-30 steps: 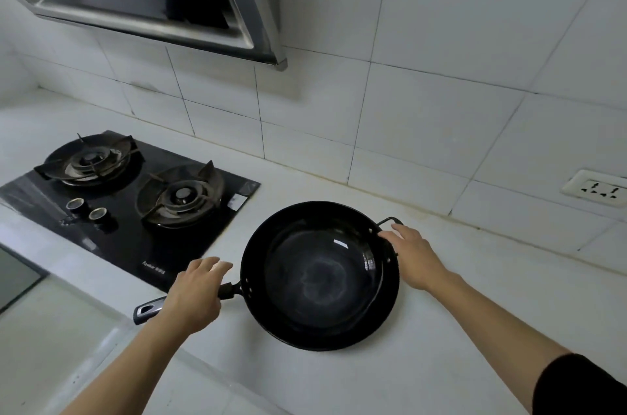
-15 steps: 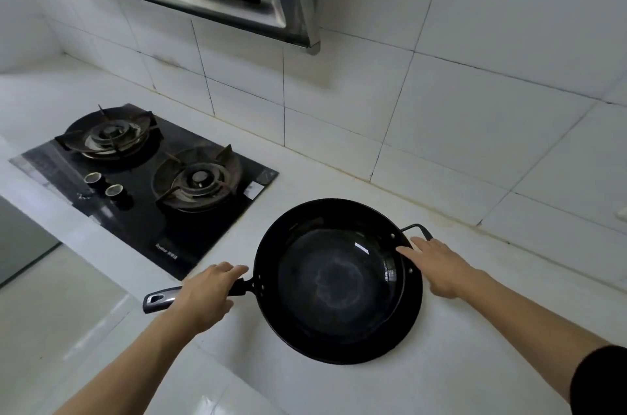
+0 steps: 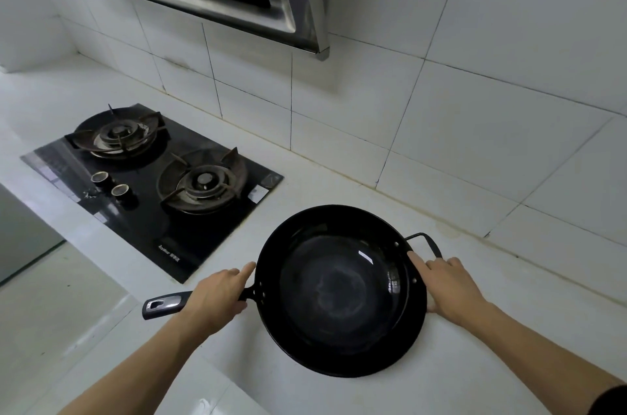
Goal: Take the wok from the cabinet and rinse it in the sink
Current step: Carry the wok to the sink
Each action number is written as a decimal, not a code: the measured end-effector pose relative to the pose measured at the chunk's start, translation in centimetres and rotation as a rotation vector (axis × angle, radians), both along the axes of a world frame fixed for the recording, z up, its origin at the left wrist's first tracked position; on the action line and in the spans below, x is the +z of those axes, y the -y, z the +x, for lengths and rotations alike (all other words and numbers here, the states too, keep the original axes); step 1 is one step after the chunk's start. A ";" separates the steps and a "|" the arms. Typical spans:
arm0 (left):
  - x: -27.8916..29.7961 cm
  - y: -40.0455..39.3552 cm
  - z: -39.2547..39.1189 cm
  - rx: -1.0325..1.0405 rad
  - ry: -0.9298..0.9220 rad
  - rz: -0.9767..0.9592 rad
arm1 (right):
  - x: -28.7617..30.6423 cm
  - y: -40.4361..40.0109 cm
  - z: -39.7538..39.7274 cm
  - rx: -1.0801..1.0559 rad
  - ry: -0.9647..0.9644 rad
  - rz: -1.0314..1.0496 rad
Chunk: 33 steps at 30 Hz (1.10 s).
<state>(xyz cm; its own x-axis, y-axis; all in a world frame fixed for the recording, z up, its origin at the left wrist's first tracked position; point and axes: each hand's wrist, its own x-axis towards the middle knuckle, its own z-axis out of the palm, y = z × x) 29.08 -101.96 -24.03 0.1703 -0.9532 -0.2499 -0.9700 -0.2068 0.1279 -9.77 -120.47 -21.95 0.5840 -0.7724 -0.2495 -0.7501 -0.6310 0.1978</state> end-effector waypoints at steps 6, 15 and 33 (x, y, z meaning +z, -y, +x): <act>-0.2 -0.4 0.2 -0.051 0.021 -0.007 | -0.2 -0.2 -0.3 0.013 0.026 0.001; -0.3 0.3 0.2 -0.062 0.086 0.014 | 0.1 0.6 0.1 -0.005 -0.031 -0.004; 2.3 -0.2 -0.3 -0.013 0.134 -0.065 | 2.2 1.0 0.0 0.007 0.097 0.041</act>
<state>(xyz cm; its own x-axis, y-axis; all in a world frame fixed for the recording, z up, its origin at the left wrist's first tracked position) 28.78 -101.81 -21.72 0.1851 -0.9690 -0.1636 -0.9819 -0.1893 0.0102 -9.82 -121.49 -19.76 0.6123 -0.7586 -0.2230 -0.7602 -0.6423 0.0977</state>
